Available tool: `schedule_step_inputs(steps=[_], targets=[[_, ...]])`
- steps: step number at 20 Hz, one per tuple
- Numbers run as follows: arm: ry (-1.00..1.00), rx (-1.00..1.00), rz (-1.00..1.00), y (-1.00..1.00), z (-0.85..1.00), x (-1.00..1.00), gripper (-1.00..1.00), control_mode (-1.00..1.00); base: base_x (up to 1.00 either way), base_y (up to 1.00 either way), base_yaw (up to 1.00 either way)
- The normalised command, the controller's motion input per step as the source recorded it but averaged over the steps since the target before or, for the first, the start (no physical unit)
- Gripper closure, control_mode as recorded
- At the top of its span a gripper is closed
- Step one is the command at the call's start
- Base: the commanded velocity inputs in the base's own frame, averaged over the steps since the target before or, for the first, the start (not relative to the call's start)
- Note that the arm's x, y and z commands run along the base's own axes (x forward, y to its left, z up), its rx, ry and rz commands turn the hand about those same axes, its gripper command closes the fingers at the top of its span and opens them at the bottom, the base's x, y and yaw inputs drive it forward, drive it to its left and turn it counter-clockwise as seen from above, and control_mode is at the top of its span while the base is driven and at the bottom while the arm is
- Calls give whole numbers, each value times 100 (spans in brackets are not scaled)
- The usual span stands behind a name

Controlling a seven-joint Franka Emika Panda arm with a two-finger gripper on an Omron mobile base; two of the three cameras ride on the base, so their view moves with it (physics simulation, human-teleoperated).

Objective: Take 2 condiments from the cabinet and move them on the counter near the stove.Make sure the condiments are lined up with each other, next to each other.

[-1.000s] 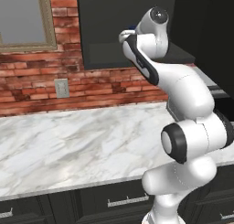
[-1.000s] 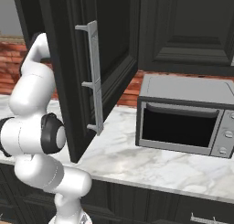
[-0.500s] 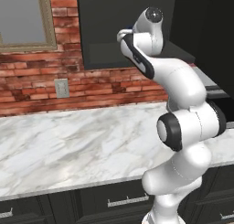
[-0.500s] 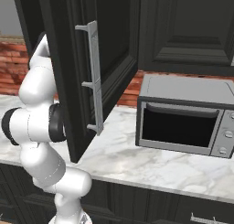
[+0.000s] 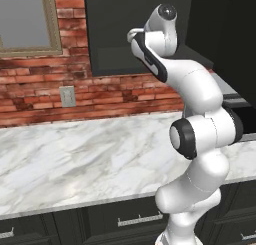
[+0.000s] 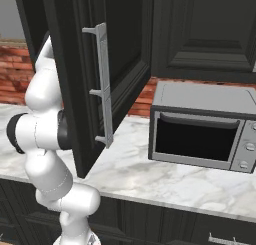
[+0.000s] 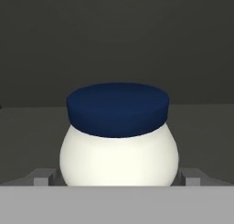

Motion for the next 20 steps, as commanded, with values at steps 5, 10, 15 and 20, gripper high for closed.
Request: schedule_step_inputs(steps=[5, 10, 15, 20], targets=[[0, 0, 0, 0, 0, 0, 100, -100, 0, 0, 0], [0, 0, 0, -8, -56, -1, 100, -100, 0, 0, 0], [0, 0, 0, 0, -32, 0, 100, -100, 0, 0, 0], [-4, 0, 0, 0, -45, -10, 100, -100, 0, 0, 0]])
